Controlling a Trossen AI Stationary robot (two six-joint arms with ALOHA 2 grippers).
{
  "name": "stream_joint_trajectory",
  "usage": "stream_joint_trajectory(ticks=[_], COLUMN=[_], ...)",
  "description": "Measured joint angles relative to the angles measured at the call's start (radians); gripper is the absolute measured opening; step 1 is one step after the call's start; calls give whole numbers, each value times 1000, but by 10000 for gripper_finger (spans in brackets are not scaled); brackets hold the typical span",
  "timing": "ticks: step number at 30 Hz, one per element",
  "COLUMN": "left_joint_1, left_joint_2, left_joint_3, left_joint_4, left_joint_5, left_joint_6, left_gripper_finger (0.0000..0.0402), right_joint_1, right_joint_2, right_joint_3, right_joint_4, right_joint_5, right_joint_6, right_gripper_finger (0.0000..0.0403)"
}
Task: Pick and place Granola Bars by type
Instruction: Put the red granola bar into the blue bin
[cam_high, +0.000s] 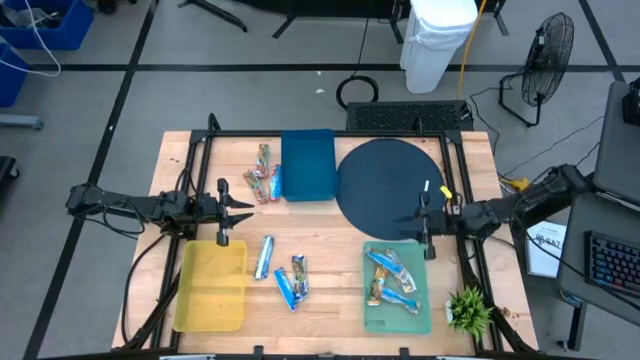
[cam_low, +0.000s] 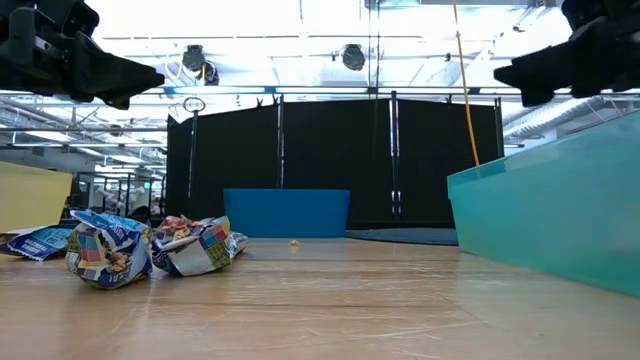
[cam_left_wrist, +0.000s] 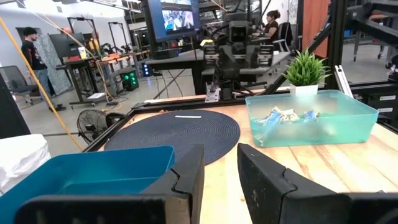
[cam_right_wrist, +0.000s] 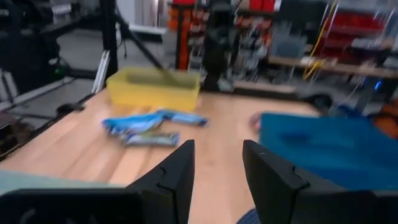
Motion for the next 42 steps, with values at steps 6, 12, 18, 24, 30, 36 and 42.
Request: stream_joint_trajectory(ticks=[6,12,18,24,30,36,42], left_joint_1=[0,0,0,0,0,0,0], left_joint_2=[0,0,0,0,0,0,0], left_joint_3=[0,0,0,0,0,0,0], left_joint_4=[0,0,0,0,0,0,0], left_joint_5=[0,0,0,0,0,0,0], left_joint_6=[0,0,0,0,0,0,0], left_gripper_finger=[102,102,102,102,102,102,102], right_joint_1=[-225,-434,-549,-567,-568,-571,-572], right_joint_2=[-88,-93,-107,-169,-207,-230,-261], right_joint_3=[-10,-10,-10,-10,-10,-10,-10], right_joint_4=[6,-17,-18,-23,-66,-164,-206], right_joint_5=[-277,-466,-540,-537,-531,-476,-452], right_joint_6=[-42,-42,-41,-46,-72,-92,-73], right_gripper_finger=[125,125,125,125,125,125,125])
